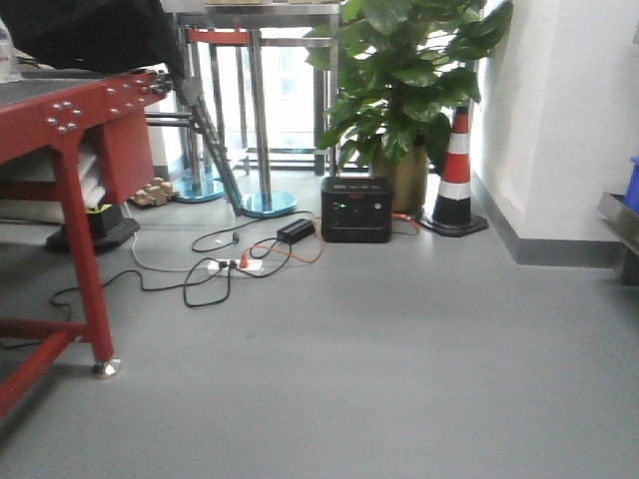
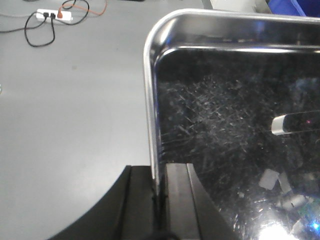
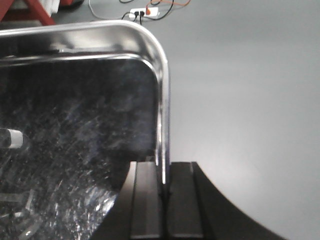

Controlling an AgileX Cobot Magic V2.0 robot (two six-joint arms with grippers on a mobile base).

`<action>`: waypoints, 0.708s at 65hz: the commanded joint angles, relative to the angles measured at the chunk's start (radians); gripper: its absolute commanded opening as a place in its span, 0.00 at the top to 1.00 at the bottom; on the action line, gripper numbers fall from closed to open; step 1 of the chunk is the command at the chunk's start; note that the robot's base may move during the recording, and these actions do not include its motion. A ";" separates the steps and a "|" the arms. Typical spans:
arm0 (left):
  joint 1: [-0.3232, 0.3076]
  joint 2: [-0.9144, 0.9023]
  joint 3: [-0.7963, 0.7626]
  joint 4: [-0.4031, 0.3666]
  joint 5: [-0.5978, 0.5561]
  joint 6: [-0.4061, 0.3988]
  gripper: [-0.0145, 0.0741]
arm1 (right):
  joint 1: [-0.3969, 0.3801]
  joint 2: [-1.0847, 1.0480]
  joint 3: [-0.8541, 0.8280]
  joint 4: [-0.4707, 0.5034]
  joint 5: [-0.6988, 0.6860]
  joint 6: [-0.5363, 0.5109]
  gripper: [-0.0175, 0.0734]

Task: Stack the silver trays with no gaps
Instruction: 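Carry the tray in both grippers while driving across the room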

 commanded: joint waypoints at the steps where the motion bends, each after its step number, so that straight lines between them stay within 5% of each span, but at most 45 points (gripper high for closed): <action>1: -0.004 -0.015 -0.009 0.031 -0.012 0.003 0.85 | -0.005 -0.014 -0.001 -0.044 -0.022 -0.004 0.87; 46: -0.004 -0.015 -0.009 0.035 -0.012 0.003 0.85 | -0.005 -0.012 -0.001 -0.044 -0.036 -0.004 0.87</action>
